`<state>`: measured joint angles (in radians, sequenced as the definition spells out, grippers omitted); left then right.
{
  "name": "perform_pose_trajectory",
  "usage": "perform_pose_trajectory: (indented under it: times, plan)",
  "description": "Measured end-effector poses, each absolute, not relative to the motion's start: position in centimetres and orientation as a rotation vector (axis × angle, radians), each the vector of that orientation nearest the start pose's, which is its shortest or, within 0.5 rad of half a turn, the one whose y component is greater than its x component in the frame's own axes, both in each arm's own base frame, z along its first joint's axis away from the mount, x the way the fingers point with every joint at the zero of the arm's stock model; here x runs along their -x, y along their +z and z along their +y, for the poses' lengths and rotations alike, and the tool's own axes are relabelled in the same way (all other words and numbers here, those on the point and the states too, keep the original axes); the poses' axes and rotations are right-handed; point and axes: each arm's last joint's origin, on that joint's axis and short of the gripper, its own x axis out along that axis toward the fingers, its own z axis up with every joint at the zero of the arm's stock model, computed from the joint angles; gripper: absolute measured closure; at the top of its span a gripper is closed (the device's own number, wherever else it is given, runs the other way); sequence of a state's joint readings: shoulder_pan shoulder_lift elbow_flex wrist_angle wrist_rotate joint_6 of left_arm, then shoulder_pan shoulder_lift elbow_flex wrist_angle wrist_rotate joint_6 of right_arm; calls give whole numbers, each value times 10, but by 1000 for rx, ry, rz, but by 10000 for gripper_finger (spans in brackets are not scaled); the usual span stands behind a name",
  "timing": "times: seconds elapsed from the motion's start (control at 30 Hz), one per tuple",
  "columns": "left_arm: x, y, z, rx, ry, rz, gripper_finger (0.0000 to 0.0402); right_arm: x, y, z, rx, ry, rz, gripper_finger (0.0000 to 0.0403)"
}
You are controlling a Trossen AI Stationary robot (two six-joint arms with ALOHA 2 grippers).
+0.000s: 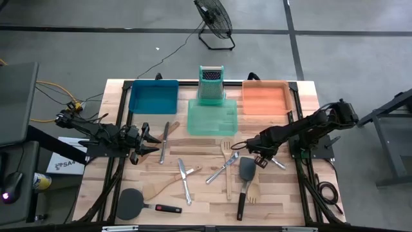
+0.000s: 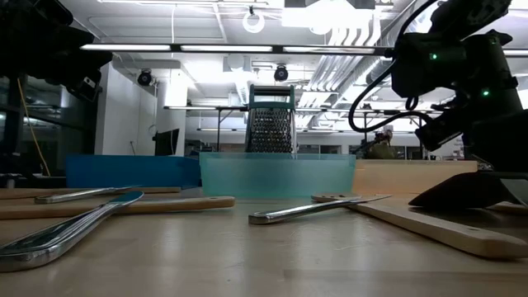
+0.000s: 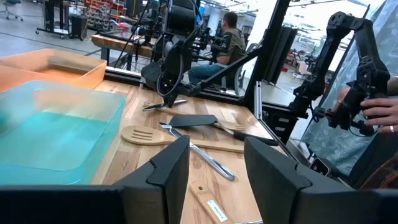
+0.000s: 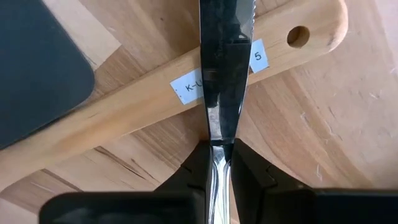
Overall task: Pick & Place Kitchen Items
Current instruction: Put the silver knife into the orange bin
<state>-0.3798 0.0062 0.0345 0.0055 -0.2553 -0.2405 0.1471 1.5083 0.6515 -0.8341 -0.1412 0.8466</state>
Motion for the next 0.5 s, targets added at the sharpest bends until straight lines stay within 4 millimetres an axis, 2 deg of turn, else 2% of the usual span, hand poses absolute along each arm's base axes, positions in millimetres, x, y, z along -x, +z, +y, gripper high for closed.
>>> perform_pose_trajectory:
  times: [0.5]
  plan:
    - [-91, 175, -28, 251, -128, -16, 250, -184, 150, 32, -703, -495, 1605, 373]
